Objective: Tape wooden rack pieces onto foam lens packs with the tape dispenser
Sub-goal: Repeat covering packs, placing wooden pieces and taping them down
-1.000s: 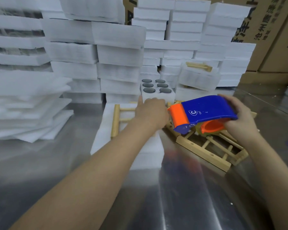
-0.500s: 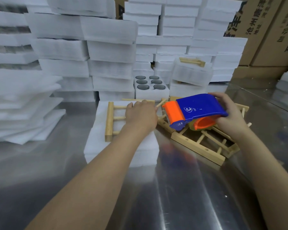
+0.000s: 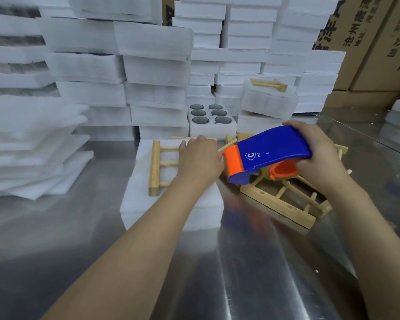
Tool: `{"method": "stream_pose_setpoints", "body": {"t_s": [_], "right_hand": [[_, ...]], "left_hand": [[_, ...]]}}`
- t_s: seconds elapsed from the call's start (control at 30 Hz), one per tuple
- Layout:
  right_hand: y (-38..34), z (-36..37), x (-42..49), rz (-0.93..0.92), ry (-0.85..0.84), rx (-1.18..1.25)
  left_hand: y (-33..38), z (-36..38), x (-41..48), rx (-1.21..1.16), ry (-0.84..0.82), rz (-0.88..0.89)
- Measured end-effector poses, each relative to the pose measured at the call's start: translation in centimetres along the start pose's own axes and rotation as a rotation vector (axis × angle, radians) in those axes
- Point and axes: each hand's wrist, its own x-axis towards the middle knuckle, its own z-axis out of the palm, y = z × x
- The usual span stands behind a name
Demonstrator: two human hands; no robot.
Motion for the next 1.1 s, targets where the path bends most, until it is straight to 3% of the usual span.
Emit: {"method": "stream_pose_setpoints", "body": {"t_s": [0.27,0.53,0.87,1.1], "right_hand": [[-2.8,0.5,-0.6,-0.004,0.069,-0.120],[-4.4,0.6,-1.5,-0.065,0.163,-0.174],[-6.2,0.8,-2.1,0.001,0.230,-0.251],[-7.4,0.7,-2.6,0.009,0.238,-0.356]], "left_hand": [[-0.1,-0.2,0.0,-0.057,-0.031,-0.002],[-0.3,-0.7,-0.2,-0.279,0.010,-0.034],[0.0,-0.3,-0.1,-0.099,-0.043,-0.013],[0.3,0.0,-0.4,-0.035,0.011,0.008]]}}
